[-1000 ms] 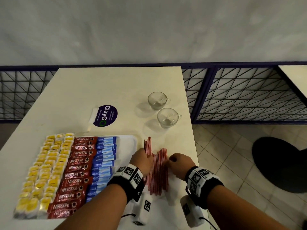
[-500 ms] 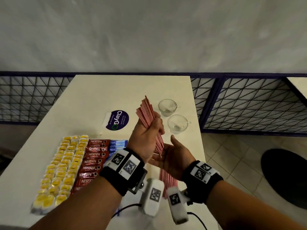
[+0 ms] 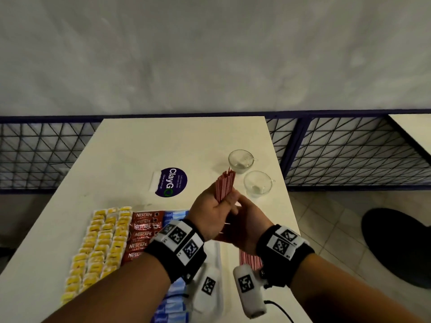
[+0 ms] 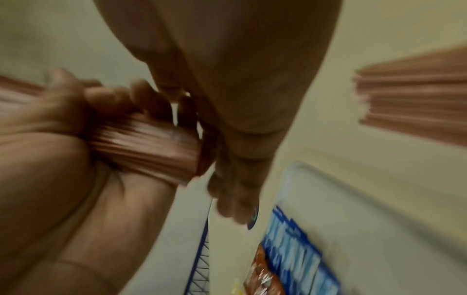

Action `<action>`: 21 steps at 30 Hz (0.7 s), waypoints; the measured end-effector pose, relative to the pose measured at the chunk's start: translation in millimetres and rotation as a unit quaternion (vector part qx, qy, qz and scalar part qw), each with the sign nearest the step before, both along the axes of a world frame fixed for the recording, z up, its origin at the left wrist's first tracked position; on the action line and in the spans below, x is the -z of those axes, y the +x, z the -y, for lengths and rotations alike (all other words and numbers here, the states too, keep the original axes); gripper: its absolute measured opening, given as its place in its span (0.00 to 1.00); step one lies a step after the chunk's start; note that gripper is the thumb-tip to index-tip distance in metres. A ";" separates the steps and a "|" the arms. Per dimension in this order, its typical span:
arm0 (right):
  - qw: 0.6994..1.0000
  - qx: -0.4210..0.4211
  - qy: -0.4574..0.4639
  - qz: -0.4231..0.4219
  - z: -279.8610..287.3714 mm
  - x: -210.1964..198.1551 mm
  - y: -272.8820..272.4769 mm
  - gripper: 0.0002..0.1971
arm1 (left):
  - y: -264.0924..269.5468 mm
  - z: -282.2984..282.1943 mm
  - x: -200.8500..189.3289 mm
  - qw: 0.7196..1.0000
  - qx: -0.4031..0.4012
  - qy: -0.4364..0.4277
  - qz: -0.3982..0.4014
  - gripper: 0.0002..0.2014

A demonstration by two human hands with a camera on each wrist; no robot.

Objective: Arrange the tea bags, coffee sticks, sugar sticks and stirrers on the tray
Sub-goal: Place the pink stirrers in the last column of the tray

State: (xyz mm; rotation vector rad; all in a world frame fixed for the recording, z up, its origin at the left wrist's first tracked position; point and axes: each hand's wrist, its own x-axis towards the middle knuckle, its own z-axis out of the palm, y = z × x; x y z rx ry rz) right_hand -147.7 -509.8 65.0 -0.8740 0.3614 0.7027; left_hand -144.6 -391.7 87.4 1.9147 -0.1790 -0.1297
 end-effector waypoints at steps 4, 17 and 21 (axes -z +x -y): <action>0.981 0.042 -0.133 0.137 4.9 -14.8 22.2 0.32 | 12.3 -34.5 -3.1 0.966 0.057 0.252 0.034 0.09; 0.950 -0.050 -0.184 0.249 -28.9 -26.2 24.9 0.19 | 11.0 -37.4 -12.1 0.960 0.077 0.267 -0.014 0.14; 0.944 -0.051 -0.205 0.253 -36.5 -24.6 30.0 0.09 | 4.5 -34.5 -20.8 0.982 0.064 0.155 -0.083 0.03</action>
